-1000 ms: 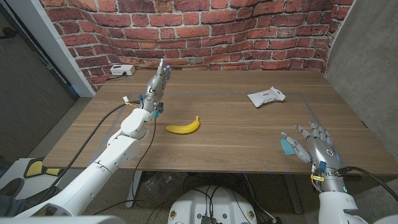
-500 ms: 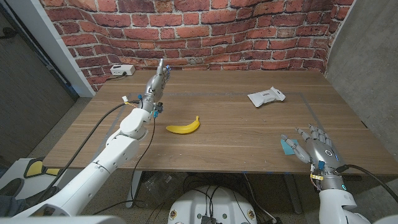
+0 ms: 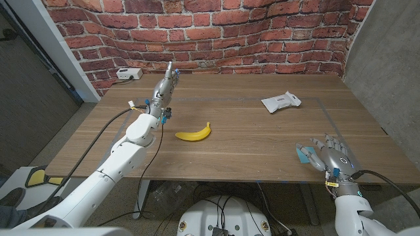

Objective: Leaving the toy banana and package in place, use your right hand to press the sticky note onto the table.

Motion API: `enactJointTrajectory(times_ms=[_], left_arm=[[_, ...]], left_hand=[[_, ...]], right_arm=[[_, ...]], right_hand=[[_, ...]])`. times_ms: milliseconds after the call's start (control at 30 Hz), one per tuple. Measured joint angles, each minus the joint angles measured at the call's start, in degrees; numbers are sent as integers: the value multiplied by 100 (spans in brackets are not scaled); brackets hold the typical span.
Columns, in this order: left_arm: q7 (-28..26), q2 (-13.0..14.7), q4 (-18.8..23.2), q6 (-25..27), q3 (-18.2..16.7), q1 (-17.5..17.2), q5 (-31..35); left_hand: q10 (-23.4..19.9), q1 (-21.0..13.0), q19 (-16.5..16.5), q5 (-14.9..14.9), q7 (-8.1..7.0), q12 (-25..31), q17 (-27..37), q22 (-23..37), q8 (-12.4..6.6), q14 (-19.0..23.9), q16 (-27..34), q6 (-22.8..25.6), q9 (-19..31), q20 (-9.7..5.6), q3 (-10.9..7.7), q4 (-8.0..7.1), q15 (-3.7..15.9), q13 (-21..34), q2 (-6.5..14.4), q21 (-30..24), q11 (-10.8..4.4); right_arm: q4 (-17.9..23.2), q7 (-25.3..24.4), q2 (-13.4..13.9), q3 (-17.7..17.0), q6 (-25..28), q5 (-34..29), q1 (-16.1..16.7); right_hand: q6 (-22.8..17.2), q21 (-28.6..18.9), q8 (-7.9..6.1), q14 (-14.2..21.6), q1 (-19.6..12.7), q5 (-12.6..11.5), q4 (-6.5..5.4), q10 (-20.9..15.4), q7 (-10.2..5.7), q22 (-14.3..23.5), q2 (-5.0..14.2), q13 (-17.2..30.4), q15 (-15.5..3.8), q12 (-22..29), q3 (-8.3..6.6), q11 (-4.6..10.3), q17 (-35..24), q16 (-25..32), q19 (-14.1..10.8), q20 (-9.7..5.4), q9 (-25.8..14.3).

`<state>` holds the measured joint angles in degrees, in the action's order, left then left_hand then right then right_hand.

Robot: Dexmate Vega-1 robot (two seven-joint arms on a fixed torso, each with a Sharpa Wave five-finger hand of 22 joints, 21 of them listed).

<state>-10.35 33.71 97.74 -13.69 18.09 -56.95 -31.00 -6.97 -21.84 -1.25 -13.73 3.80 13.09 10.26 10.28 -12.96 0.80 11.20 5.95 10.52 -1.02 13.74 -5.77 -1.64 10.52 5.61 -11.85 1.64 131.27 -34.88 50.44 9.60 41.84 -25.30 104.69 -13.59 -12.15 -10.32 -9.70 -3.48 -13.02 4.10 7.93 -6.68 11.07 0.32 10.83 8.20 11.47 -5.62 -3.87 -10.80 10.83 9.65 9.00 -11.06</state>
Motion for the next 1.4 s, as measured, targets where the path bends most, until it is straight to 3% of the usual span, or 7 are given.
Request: enactJointTrajectory(times_ms=[600,1400], left_arm=[[-67,33,63,72,-33,-40,11],[-69,21,22,156,6,35,6]], left_hand=[[0,-2,0,0,31,-26,0,-1,0,0,0,31,0,0,-1,1,0,0,-2,0,0],[1,-1,0,0,31,-66,0,-2,0,31,1,92,0,0,23,24,30,0,2,0,0]], right_arm=[[-270,-131,260,441,130,580,-474],[-371,-349,558,822,221,1134,-804]], right_hand=[[-1,0,-28,0,-31,0,-16,0,1,0,31,-1,0,0,-16,0,0,0,0,1,0],[-32,-45,-94,0,-61,0,-15,-14,-30,0,61,-1,0,42,-16,14,15,0,0,1,1]])
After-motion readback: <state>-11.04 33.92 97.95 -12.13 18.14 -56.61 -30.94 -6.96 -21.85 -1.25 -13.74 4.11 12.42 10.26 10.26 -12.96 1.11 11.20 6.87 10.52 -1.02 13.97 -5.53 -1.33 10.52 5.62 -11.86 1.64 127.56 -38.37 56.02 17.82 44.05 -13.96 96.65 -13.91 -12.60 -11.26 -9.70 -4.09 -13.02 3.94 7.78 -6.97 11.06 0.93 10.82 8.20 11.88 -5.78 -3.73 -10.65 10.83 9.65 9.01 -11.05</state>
